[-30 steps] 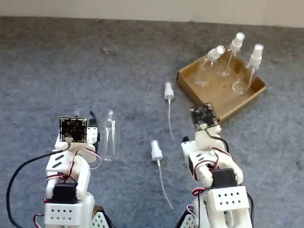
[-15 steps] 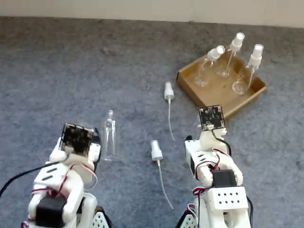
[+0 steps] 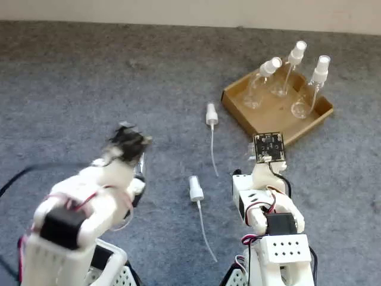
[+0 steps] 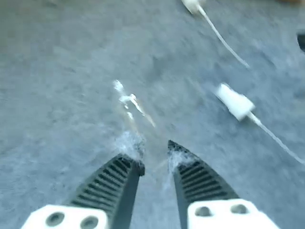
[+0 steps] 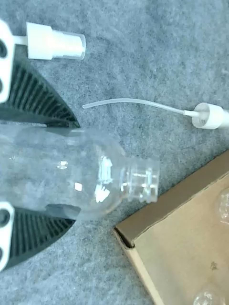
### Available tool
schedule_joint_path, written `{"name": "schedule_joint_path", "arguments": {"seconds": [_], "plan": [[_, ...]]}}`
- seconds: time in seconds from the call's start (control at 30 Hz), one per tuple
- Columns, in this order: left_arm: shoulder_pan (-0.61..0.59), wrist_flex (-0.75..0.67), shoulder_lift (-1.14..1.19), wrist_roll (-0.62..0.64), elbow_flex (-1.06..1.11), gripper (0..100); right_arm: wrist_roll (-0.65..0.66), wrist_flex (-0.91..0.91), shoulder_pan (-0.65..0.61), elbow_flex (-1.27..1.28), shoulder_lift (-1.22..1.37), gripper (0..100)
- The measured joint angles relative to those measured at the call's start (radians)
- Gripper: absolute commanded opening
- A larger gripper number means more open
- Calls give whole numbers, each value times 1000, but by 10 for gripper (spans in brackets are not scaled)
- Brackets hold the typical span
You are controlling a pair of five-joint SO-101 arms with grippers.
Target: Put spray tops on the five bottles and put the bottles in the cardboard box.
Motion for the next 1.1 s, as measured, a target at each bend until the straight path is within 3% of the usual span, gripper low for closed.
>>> {"name": "schedule_joint_path", "arguments": {"seconds": [0.17,0.33,0.57,0.77,1.1], "plan": [[114,37,287,98,-124,59,0,0,0,9,0,166],[196,40,537,235,-213,189,0,-61,0,58,-3,166],[209,41,787,350,-304,308,0,-80,0,63,-3,166],[209,-8,953,499,-336,316,0,-80,0,63,-3,166],[258,-209,1181,672,-336,316,0,-80,0,63,-3,166]]}}
